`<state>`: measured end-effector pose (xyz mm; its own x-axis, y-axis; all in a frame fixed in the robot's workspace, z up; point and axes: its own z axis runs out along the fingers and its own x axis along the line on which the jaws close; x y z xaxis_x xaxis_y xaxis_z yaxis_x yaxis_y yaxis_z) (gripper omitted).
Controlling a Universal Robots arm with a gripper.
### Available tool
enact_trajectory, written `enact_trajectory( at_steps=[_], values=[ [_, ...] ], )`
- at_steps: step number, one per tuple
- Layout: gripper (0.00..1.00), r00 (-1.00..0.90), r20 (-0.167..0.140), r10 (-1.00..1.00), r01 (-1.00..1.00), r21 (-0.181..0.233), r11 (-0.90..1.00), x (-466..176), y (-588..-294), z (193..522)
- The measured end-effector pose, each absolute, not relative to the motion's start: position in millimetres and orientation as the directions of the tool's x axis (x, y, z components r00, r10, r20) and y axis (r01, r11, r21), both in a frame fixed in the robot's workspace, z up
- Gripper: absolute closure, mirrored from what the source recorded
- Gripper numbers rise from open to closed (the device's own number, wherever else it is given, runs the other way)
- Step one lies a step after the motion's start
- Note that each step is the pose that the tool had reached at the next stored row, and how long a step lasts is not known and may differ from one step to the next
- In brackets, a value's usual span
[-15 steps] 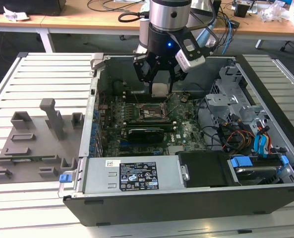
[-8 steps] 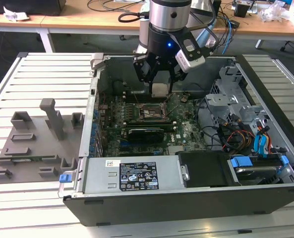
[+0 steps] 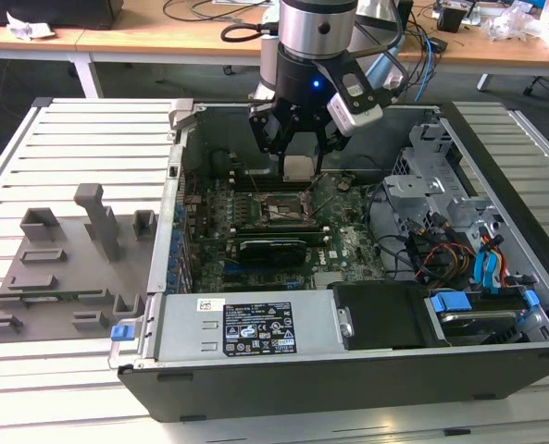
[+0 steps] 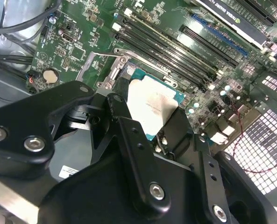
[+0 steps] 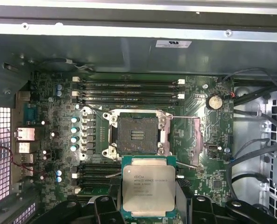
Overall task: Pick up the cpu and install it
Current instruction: 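Place the cpu into insertion slot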
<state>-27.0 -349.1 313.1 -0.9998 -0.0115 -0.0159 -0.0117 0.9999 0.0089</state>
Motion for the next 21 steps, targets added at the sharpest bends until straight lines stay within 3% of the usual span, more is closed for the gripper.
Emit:
enact_trajectory(
  at_steps=[21],
  values=[
    [0.45,-0.990,-0.016,0.143,0.143,0.008,0.990,-27.0,-349.1,312.9]
  ],
)
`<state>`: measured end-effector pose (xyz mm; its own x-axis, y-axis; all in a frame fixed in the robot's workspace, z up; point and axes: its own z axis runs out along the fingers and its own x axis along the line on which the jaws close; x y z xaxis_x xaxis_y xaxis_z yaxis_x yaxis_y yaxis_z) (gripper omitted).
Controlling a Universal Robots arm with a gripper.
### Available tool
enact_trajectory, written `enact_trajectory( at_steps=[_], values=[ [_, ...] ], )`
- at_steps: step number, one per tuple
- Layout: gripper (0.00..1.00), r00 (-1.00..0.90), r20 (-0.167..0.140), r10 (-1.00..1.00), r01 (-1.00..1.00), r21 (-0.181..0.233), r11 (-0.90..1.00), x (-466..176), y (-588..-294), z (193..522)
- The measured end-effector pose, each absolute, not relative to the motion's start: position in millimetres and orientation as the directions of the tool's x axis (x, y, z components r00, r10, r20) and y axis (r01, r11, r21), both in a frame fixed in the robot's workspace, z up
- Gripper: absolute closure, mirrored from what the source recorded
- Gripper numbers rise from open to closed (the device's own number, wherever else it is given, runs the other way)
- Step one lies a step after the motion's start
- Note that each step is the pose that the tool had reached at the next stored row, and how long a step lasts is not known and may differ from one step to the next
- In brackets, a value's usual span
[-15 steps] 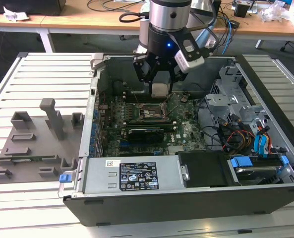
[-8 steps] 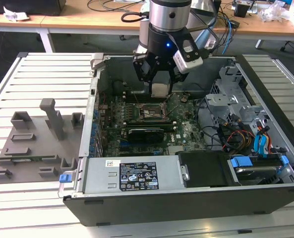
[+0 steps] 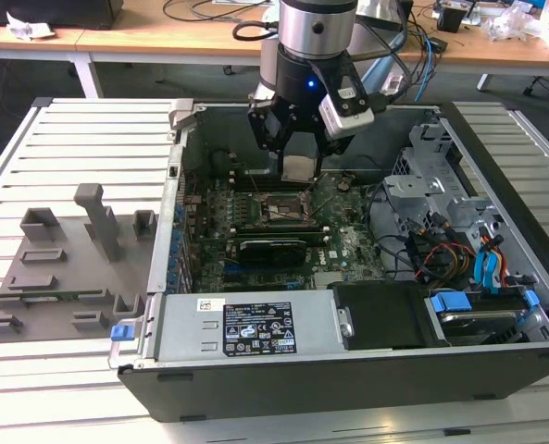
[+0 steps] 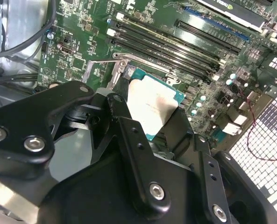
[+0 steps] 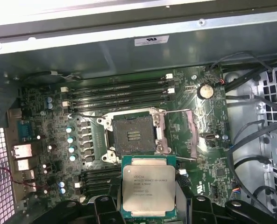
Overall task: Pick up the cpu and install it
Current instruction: 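Place the cpu into insertion slot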
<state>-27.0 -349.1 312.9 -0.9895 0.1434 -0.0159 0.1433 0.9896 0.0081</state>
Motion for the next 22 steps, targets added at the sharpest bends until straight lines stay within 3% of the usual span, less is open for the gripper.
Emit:
enact_trajectory(
  at_steps=[22],
  values=[
    [0.45,-0.944,-0.016,0.330,0.330,0.007,0.944,-27.0,-349.1,312.7]
  ],
)
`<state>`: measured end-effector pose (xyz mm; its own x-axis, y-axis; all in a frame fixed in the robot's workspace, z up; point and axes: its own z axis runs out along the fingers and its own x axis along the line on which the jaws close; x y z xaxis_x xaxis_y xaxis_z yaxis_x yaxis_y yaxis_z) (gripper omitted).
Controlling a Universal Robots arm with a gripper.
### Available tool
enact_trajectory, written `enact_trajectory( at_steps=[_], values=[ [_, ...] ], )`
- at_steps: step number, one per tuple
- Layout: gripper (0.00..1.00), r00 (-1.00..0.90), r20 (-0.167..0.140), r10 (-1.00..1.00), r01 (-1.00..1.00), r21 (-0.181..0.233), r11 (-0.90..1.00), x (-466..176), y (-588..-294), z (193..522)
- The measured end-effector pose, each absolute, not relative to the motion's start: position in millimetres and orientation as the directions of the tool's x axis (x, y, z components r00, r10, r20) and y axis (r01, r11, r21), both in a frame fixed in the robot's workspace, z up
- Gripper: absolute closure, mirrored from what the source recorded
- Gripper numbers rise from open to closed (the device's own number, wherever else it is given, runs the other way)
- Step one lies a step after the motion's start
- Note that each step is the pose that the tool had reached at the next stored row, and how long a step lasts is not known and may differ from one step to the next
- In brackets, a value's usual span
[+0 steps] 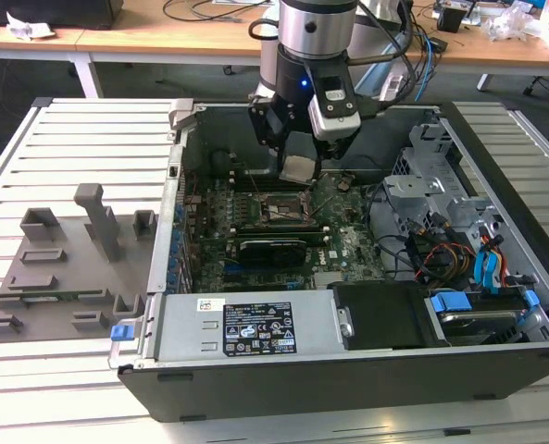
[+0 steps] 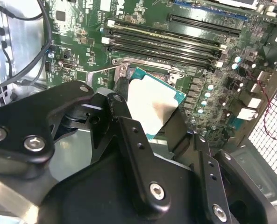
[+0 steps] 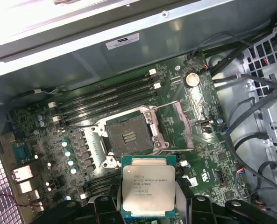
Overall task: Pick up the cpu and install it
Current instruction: 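Place the cpu into insertion slot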
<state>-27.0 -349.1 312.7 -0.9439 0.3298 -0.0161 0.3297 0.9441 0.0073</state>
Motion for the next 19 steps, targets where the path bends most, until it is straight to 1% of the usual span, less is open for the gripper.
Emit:
enact_trajectory(
  at_steps=[7,19],
  values=[
    [0.45,-0.905,-0.016,0.426,0.426,0.007,0.905,-27.0,-349.1,312.6],
    [0.45,-0.846,-0.016,0.533,0.533,0.007,0.846,-27.0,-349.1,312.5]
  ],
)
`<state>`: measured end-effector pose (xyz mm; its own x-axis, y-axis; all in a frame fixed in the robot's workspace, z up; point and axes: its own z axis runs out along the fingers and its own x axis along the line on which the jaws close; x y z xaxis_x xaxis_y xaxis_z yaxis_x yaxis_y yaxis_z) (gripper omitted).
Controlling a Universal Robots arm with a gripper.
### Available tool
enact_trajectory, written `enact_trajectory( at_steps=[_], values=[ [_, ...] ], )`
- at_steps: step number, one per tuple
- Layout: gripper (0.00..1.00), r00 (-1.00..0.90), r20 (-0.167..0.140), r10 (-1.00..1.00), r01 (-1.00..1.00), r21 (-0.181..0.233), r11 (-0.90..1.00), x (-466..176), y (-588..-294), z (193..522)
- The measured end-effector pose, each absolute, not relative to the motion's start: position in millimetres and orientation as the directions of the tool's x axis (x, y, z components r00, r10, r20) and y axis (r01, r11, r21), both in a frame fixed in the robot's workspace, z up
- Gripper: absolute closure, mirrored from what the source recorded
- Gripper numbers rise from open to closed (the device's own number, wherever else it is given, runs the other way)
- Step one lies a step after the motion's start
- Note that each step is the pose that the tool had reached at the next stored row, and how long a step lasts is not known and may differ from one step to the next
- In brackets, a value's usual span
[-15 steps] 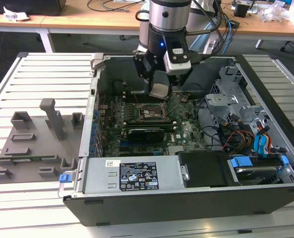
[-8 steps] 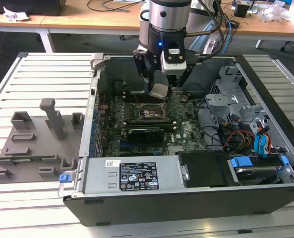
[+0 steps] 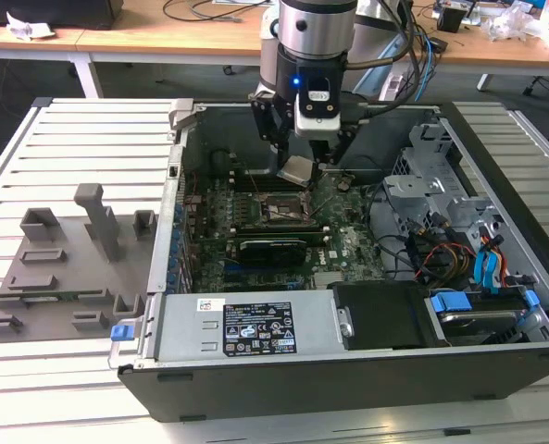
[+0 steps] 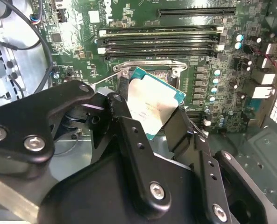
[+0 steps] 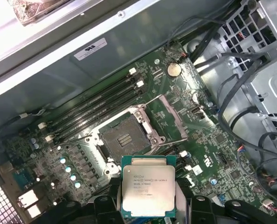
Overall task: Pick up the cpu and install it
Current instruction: 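Place the cpu into insertion slot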
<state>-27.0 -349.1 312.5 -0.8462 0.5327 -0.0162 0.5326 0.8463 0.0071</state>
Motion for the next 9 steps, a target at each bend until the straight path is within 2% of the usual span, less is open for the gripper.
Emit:
enact_trajectory(
  at_steps=[9],
  values=[
    [0.45,-0.789,-0.016,0.614,0.614,0.007,0.789,-27.0,-349.1,312.4]
  ],
)
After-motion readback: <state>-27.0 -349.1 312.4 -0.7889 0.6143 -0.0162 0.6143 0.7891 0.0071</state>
